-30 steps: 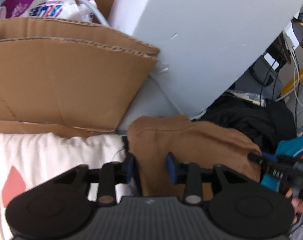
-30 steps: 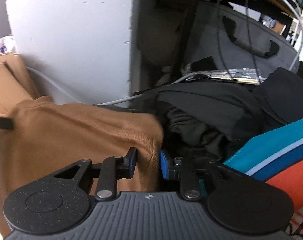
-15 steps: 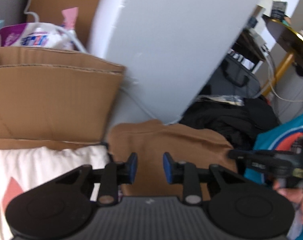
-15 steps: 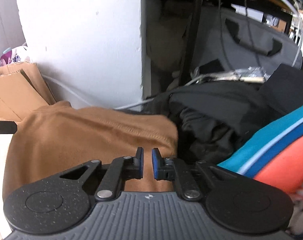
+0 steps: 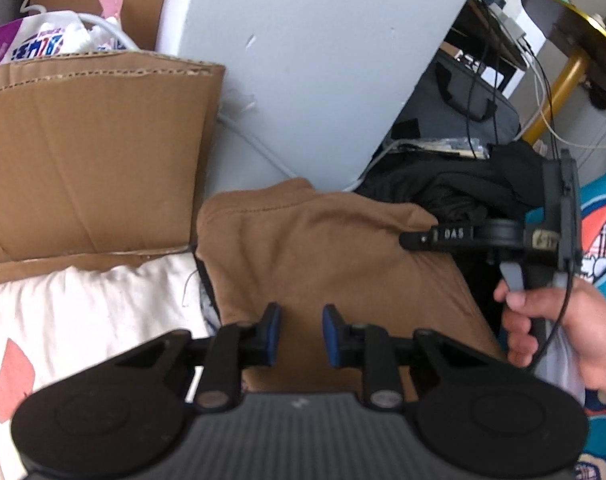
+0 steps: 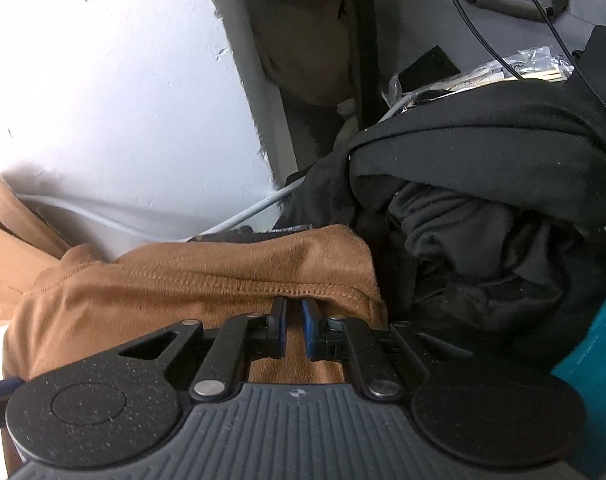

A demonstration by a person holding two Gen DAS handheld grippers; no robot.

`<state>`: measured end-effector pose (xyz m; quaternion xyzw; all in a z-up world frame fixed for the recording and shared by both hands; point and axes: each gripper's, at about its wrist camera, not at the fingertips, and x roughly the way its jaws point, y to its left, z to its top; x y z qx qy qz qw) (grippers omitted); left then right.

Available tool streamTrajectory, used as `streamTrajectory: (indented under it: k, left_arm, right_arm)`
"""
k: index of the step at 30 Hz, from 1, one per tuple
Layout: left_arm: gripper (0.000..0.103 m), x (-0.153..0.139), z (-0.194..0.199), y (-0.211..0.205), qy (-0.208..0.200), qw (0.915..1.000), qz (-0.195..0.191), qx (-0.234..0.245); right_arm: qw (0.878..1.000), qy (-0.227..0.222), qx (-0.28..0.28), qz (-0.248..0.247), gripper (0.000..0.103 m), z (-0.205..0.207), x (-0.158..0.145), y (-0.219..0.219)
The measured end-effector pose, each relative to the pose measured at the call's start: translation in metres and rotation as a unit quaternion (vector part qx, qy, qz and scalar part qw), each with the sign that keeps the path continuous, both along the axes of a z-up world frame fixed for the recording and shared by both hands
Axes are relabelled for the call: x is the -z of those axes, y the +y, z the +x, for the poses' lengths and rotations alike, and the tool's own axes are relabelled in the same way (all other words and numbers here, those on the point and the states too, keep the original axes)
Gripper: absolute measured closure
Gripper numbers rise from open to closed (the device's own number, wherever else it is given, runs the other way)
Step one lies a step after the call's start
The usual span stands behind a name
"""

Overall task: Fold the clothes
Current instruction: 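Lower the brown shirt onto the clothes pile and open both tools, then press the brown shirt flat on the pile with both open tools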

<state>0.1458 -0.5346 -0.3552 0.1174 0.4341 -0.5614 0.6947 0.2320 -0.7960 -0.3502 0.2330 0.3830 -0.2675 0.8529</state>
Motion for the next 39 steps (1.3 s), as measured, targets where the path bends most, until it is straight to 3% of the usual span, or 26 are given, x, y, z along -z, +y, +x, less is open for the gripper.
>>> streamTrajectory:
  k: [3, 9, 17, 23, 25, 33, 39]
  left_arm:
    - [0.084, 0.001, -0.002, 0.002, -0.004, 1.0000, 0.001, -0.003]
    - [0.084, -0.003, -0.005, 0.006, -0.020, 0.9998, -0.008, -0.004]
    - [0.083, -0.006, -0.002, 0.011, -0.012, 0.9998, -0.012, -0.011]
    - [0.059, -0.009, -0.011, 0.025, -0.017, 0.9997, -0.019, -0.007]
    - [0.045, -0.009, -0.017, 0.033, -0.024, 0.9995, -0.017, -0.009]
    - [0.048, 0.012, -0.031, 0.068, 0.011, 0.9997, -0.002, -0.020]
    - [0.052, 0.020, -0.037, 0.086, 0.057, 0.9977, -0.020, -0.031]
  right_arm:
    - [1.000, -0.018, -0.008, -0.007, 0.088, -0.004, -0.014, 0.002]
    - [0.999, -0.036, -0.024, -0.031, 0.088, -0.008, -0.038, 0.000]
    - [1.000, -0.001, -0.022, -0.004, 0.088, 0.011, -0.011, -0.012]
    - [1.000, -0.010, -0.007, -0.018, 0.089, 0.025, -0.007, -0.020]
    - [0.999, -0.013, -0.010, -0.029, 0.088, 0.026, -0.014, -0.020]
    - [0.996, -0.023, -0.068, -0.054, 0.088, 0.012, -0.035, 0.000]
    - [0.991, -0.015, -0.106, -0.076, 0.087, -0.019, -0.038, 0.023]
